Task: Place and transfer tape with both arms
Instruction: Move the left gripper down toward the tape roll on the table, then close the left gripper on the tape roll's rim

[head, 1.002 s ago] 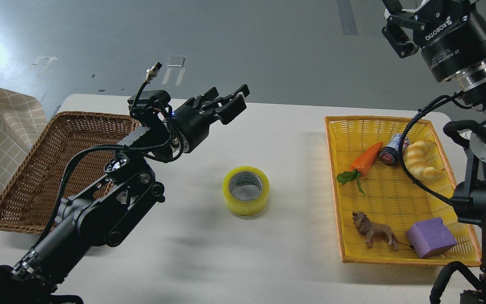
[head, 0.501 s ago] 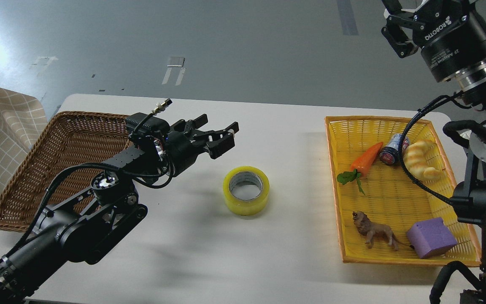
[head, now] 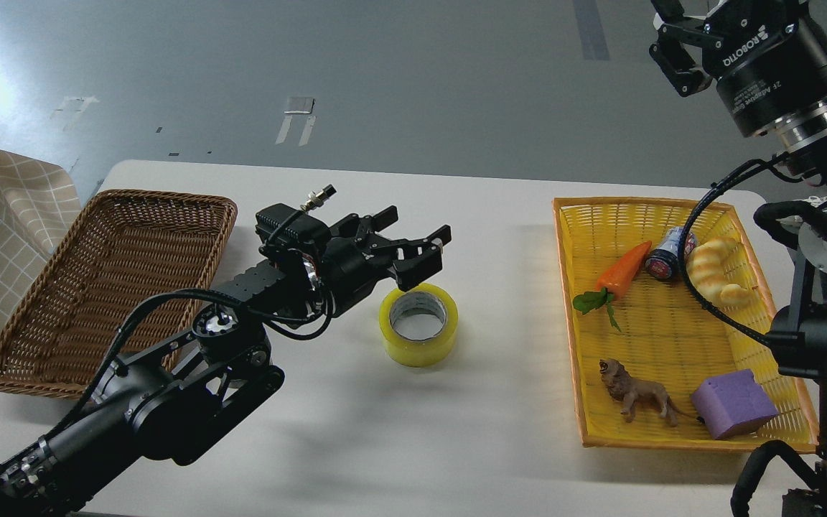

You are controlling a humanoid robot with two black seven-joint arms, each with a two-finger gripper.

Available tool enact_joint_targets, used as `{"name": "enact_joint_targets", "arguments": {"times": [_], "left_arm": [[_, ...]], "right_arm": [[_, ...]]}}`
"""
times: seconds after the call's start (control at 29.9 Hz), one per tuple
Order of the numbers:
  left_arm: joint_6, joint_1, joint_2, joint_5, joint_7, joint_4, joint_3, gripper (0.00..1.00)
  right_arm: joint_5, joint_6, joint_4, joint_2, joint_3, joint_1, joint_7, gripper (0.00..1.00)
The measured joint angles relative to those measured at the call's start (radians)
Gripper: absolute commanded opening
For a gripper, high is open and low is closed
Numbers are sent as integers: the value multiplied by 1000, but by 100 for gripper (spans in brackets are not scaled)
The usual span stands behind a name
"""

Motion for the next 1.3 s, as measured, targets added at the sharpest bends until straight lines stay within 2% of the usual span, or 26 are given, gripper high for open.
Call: {"name": "enact_joint_targets", "arguments": {"times": [0.23, 0.37, 0.53, 0.74, 1.3], "left_arm": [[-105, -13, -10, 0, 92, 20, 18, 98], [-132, -38, -7, 0, 114, 51, 24, 98], [-136, -94, 32, 0, 131, 77, 124, 98], [-136, -121, 88, 0, 140, 78, 211, 98], [-134, -107, 98, 0, 126, 66, 215, 97]], "right_arm": [[1, 0, 2, 0, 0, 3, -1, 99], [1, 0, 3, 0, 0, 4, -1, 99], [1, 0, 0, 0, 0, 2, -1, 99], [1, 0, -7, 0, 0, 1, 0, 99], [0, 0, -8, 0, -3, -22, -10, 99]]}}
